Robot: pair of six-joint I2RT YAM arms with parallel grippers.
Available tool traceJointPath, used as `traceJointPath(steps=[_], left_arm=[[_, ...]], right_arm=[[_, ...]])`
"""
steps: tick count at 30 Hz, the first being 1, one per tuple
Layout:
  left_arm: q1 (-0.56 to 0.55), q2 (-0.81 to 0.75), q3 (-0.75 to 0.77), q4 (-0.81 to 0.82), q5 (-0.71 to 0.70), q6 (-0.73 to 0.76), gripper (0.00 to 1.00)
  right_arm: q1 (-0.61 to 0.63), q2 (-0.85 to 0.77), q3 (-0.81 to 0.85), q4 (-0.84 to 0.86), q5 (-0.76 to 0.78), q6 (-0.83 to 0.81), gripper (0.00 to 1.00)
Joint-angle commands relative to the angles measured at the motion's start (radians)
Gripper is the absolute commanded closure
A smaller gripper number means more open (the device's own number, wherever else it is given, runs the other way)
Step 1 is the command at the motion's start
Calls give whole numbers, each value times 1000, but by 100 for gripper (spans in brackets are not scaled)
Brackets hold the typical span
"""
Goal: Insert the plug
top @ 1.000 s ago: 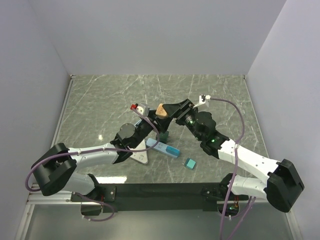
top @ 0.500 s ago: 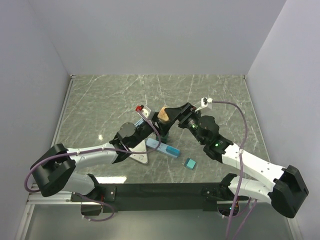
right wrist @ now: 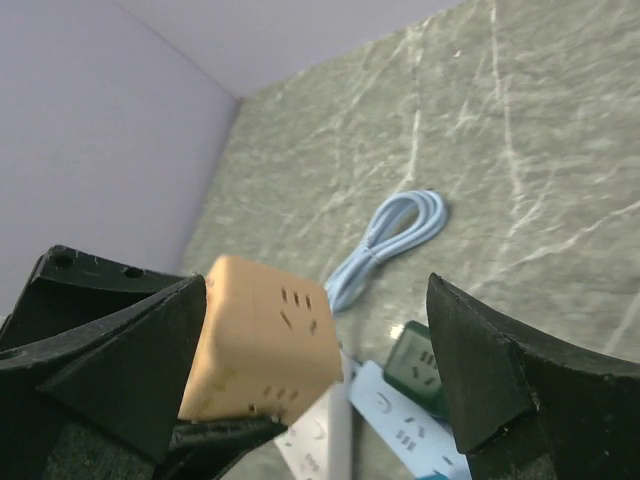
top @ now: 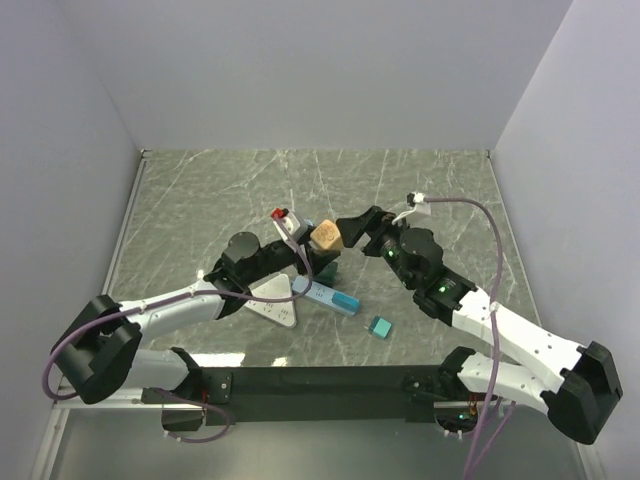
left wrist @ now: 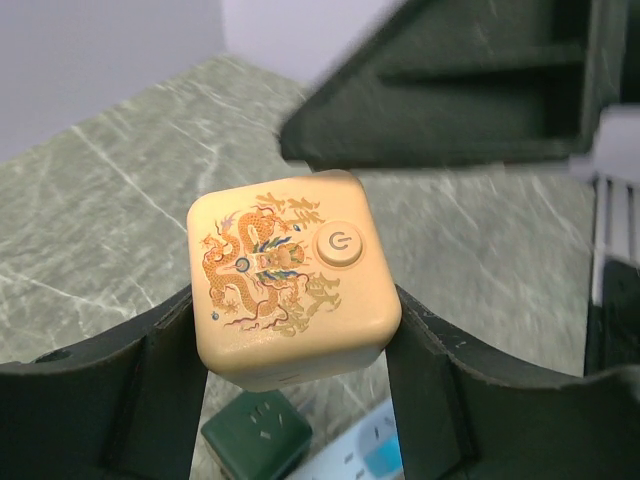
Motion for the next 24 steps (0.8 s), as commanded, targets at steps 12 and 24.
traceJointPath(steps=[12, 24], left_arm=[[40, -66, 141, -431, 462, 339, 100], [52, 27, 266, -631, 591, 466, 100]], right_arm=[[-7, -151, 270, -560, -130, -332, 2], [-5, 30, 307, -598, -414, -350, 3]])
